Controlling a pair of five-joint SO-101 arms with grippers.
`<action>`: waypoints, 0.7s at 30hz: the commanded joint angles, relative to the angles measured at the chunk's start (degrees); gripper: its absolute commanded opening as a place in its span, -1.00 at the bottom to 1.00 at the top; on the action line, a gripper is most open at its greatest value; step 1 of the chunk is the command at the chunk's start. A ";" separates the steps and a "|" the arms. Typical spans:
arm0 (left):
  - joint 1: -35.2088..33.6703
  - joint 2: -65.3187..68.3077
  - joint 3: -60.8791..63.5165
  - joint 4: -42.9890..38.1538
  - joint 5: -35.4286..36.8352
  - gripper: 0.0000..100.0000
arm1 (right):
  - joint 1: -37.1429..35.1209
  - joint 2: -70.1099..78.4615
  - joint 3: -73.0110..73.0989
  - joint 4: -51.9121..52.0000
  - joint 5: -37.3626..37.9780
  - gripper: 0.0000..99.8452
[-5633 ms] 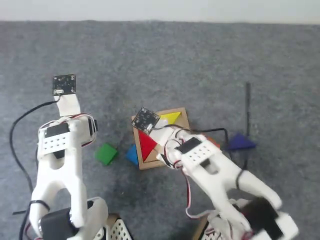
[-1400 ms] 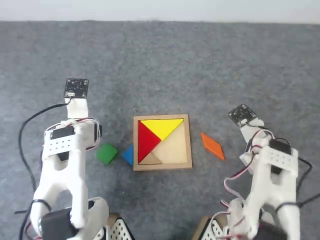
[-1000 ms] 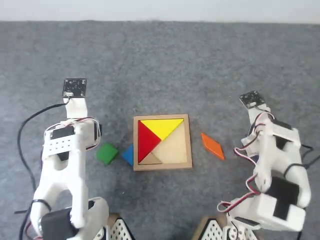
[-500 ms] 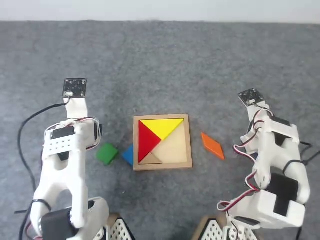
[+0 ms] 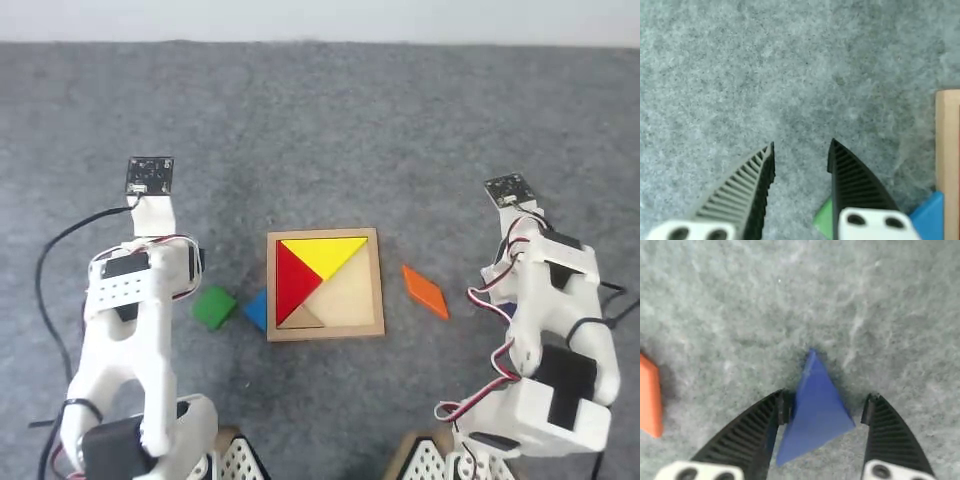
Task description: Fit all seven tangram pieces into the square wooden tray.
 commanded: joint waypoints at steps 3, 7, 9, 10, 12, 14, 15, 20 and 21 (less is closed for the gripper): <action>0.26 -0.26 -0.22 -0.88 0.26 -0.65 | 1.54 0.48 -2.64 2.59 -3.87 -0.49; 0.26 -0.26 -0.22 -0.88 0.26 -0.65 | 2.59 0.57 -2.90 4.26 -6.95 -0.54; 0.26 -0.26 -0.22 -0.88 0.26 -0.65 | 3.47 0.57 -2.81 4.26 -7.82 -0.61; 0.26 -0.26 -0.22 -0.88 0.26 -0.65 | 3.74 0.57 -2.81 4.26 -8.26 -0.63; 0.26 -0.35 -0.22 -0.88 0.26 -0.65 | 3.91 0.57 -2.81 4.26 -9.49 -0.62; 0.26 -0.35 -0.22 -0.79 0.26 -0.65 | 4.35 0.57 -2.90 4.79 -11.25 -0.57; 0.26 -0.35 -0.22 -0.79 0.26 -0.65 | 4.79 0.57 -2.90 4.88 -12.40 -0.54; 0.26 -0.35 -0.22 -0.79 0.26 -0.65 | 4.97 0.57 -2.90 5.05 -15.65 -0.47; 0.26 -0.35 -0.22 -0.79 0.26 -0.65 | 4.97 0.57 -2.90 5.05 -15.74 -0.47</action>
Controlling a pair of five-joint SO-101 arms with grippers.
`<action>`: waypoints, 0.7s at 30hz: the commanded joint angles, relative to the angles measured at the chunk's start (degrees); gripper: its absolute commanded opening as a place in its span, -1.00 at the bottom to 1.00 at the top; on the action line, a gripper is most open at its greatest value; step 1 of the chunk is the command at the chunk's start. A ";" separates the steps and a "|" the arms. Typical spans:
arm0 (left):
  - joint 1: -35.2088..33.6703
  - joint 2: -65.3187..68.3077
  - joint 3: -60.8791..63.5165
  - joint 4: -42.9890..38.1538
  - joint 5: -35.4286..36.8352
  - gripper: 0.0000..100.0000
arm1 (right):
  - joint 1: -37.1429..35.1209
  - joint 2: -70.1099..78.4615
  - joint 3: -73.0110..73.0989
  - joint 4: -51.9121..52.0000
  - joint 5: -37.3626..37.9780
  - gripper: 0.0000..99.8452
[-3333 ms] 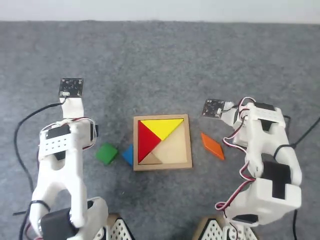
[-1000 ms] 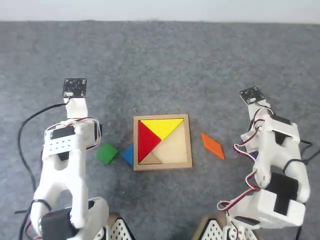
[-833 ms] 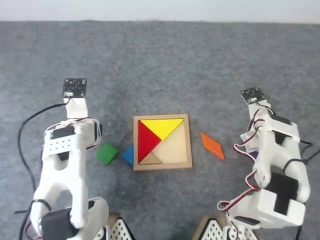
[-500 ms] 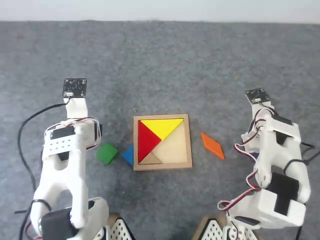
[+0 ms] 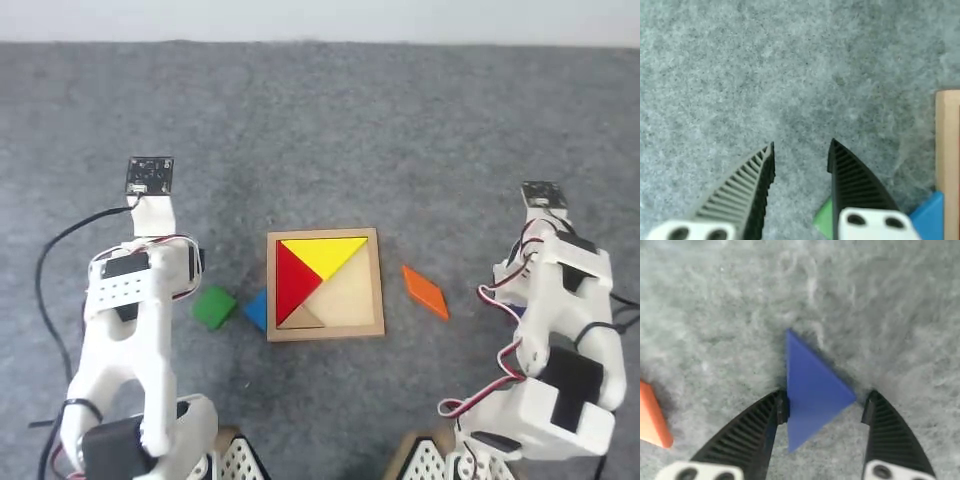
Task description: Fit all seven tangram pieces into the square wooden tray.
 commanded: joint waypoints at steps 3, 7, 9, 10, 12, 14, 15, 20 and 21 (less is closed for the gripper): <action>0.18 -0.35 -0.22 -0.79 0.26 -0.65 | 1.19 0.57 -1.85 1.01 -1.85 -0.47; 0.18 -0.35 -0.22 -0.79 0.26 -0.65 | 1.19 0.57 -1.85 1.01 -3.16 -0.47; 0.09 -0.35 -0.22 -0.79 0.26 -0.65 | 1.10 0.57 -1.85 0.92 -3.16 -0.48; 0.09 -0.35 -0.22 -0.79 0.26 -0.65 | 1.10 0.57 -1.85 0.92 -3.16 -0.51; 0.09 -0.35 -0.22 -0.79 0.26 -0.65 | 1.10 0.57 -1.85 0.75 -3.16 -0.60; 0.09 -0.35 -0.22 -0.79 0.26 -0.65 | 1.10 0.57 -1.85 0.66 -3.16 -0.69; 0.09 -0.35 -0.22 -0.79 0.26 -0.65 | 1.10 0.57 -1.85 0.66 -3.16 -0.72; 0.09 -0.35 -0.22 -0.79 0.26 -0.65 | 1.19 0.40 -1.85 0.75 -3.08 -0.76; 0.09 -0.35 -0.22 -0.79 0.26 -0.65 | 1.19 0.40 -1.85 0.75 -3.08 -0.76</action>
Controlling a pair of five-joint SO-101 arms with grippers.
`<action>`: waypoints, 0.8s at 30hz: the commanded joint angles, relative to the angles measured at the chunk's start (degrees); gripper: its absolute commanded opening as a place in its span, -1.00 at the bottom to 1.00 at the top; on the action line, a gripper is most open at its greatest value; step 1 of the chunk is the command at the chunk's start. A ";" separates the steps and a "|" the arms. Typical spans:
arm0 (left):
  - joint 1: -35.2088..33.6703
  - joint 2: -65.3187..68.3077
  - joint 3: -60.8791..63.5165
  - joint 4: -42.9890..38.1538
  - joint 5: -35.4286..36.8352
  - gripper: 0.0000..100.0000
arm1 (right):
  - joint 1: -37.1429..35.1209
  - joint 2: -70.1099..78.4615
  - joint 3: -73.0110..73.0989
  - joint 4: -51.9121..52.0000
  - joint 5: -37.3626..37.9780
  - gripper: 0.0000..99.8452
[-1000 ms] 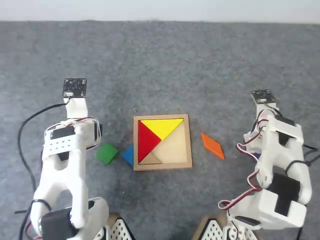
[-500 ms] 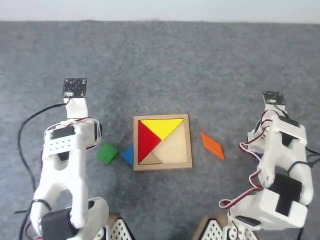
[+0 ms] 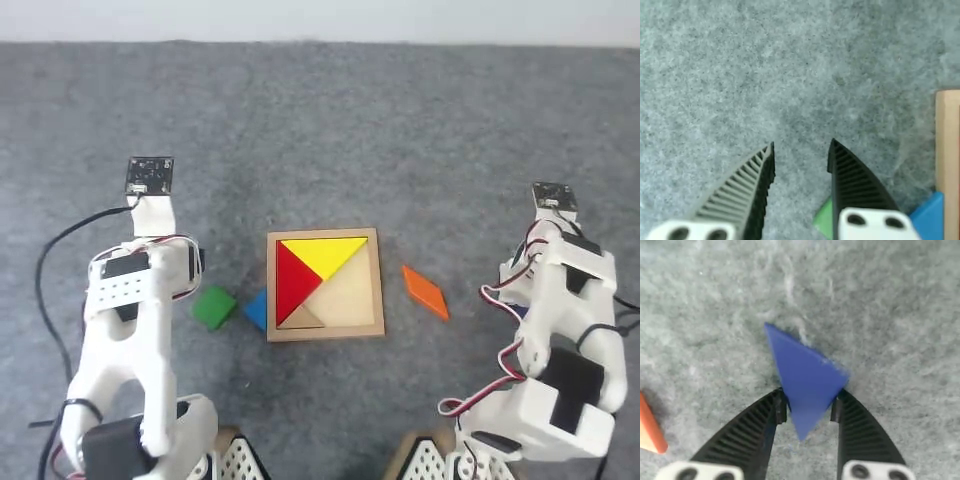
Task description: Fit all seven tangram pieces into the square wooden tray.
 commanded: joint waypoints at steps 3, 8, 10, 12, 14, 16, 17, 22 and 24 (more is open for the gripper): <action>0.09 -0.35 -0.22 -0.79 0.26 -0.65 | 0.40 0.22 -1.85 0.66 -0.18 -0.76; 0.09 -0.35 -0.22 -0.79 0.26 -0.65 | 0.57 0.22 -1.85 0.84 7.21 -0.70; 0.09 -0.35 -0.22 -0.79 0.26 -0.65 | 0.66 0.13 -1.85 0.84 11.96 -0.57; 0.09 -0.35 -0.22 -0.79 0.26 -0.65 | 0.31 0.04 -1.85 0.84 17.49 -0.43; 0.09 -0.35 -0.22 -0.79 0.26 -0.65 | 0.22 0.22 -2.64 0.75 21.10 -0.36; 0.09 -0.35 -0.22 -0.79 0.26 -0.65 | 0.22 0.48 -3.96 0.84 23.47 -0.36; 0.09 -0.35 -0.22 -0.79 0.26 -0.65 | 0.22 0.40 -4.48 0.84 24.53 -0.36; 0.18 -0.26 -0.22 -0.79 0.18 -0.65 | -0.22 0.57 -6.59 0.84 26.20 -0.36; 0.18 -0.26 -0.22 -0.79 0.18 -0.65 | -1.45 0.66 -6.33 0.84 26.02 -0.36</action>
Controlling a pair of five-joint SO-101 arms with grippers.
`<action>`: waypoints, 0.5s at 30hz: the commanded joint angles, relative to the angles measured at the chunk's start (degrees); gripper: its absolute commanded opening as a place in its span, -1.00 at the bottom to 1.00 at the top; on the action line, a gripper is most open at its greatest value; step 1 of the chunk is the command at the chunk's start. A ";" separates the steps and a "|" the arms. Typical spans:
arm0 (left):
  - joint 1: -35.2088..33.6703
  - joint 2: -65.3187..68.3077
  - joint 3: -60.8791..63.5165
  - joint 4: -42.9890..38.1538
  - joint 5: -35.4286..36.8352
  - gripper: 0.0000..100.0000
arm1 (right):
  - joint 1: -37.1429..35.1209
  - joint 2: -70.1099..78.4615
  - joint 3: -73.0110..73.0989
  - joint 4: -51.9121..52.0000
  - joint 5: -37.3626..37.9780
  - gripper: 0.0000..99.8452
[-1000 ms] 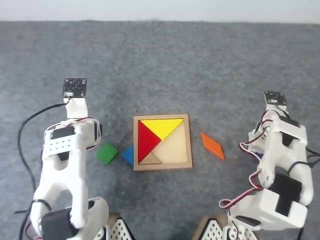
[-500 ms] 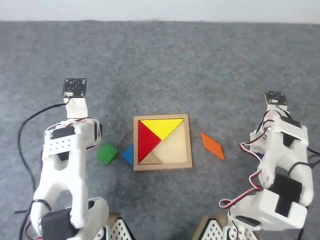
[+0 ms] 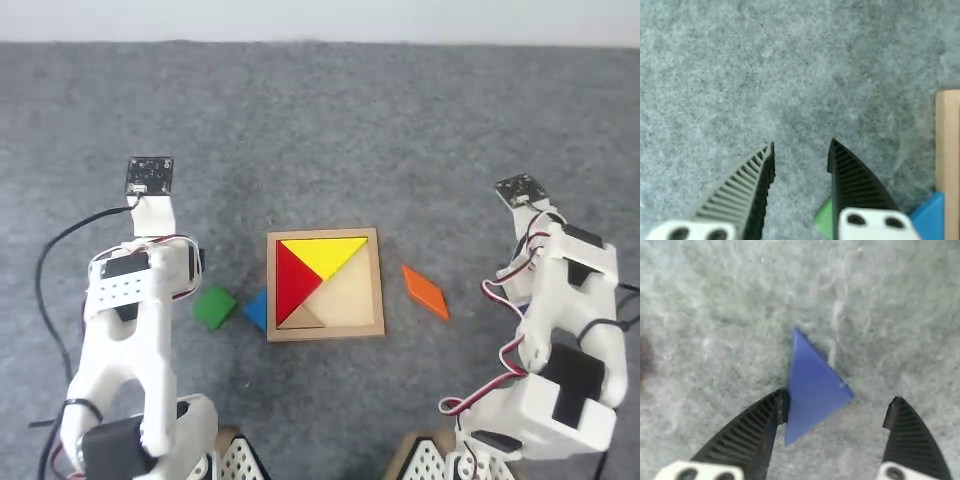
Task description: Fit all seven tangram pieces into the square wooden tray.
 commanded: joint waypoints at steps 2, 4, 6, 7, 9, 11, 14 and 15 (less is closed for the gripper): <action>0.26 -0.26 -0.22 -0.79 0.18 -0.65 | -1.98 0.04 -2.55 -0.04 -0.44 -0.36; 0.26 -0.26 -0.22 -0.79 0.18 -0.65 | -2.68 1.10 -2.73 -0.04 -2.37 -0.36; 0.26 -0.26 -0.22 -0.79 0.18 -0.65 | -2.86 2.77 -2.73 -0.04 -2.90 -0.36; 0.26 -0.26 -0.22 -0.79 0.18 -0.65 | -2.86 3.74 -2.90 -0.04 -2.90 -0.36; 0.26 -0.26 -0.22 -0.79 0.18 -0.65 | -2.59 4.62 -3.43 0.40 -2.99 -0.36; 0.26 -0.26 -0.22 -0.79 0.18 -0.65 | -2.59 5.05 -4.31 1.10 -3.08 -0.36; 0.26 -0.26 -0.22 -0.79 0.18 -0.65 | -2.86 5.14 -4.40 1.01 -2.64 -0.43; 0.26 -0.26 -0.22 -0.79 0.18 -0.65 | -2.86 5.14 -4.40 0.92 -2.64 -0.47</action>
